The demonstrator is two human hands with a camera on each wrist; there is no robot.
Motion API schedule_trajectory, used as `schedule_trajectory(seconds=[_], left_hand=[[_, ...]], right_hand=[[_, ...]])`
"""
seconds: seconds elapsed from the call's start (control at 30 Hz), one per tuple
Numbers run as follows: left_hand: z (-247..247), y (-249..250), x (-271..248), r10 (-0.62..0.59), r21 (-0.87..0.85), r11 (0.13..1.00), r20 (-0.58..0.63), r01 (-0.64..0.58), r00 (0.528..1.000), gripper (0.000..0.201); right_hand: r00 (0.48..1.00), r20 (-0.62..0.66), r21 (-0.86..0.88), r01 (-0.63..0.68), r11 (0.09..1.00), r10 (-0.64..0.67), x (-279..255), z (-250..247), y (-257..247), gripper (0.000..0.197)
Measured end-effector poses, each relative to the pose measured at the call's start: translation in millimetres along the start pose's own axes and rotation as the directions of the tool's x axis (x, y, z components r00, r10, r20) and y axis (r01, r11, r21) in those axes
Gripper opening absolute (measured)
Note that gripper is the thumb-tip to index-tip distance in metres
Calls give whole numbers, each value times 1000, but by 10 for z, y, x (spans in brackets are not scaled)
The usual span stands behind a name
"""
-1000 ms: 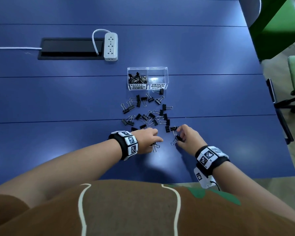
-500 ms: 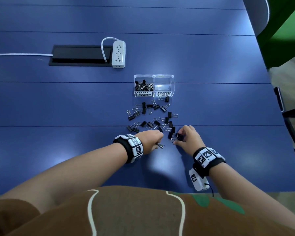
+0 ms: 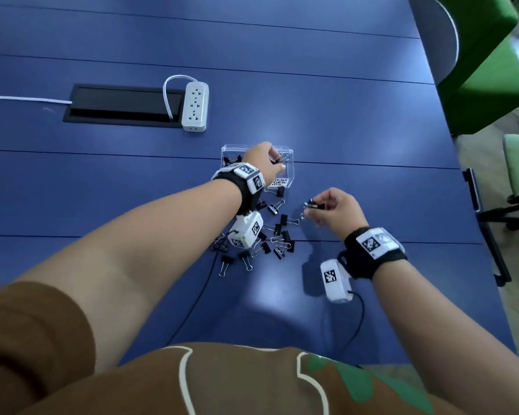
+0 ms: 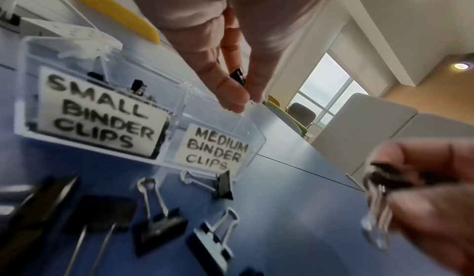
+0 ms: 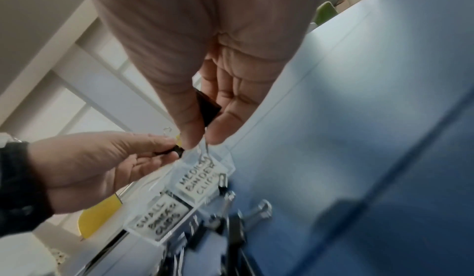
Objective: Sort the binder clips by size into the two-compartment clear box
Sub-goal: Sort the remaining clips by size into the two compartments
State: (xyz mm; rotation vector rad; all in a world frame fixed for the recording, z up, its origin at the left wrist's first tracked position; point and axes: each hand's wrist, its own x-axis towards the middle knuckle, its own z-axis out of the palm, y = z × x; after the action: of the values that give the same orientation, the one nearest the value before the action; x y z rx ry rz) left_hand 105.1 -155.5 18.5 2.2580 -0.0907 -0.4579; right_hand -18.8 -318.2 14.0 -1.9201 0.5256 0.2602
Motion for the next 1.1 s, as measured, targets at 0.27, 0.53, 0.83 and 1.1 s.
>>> schedule_trajectory(seconds=[0.27,0.53,0.83,1.1], left_hand=[[24,-34,69,-7,150,989,28,3,1000,24],[38,-349,-526,103,247,958,185,-148,977,16],[362,-857,-1064,80,402,874,436,-273,896,27],[370,-884,-1163,163,415,842,415,-346,895,19]], right_hand=[[990,-113,-146,67,987,-84,768,219,-535,30],[984,-26,-367,156,917,-178,808,441,-614,22],[960,253,-535,243,809,-121,22,446,14,13],[960,261,-550,237,801,-105,-241,578,350,16]])
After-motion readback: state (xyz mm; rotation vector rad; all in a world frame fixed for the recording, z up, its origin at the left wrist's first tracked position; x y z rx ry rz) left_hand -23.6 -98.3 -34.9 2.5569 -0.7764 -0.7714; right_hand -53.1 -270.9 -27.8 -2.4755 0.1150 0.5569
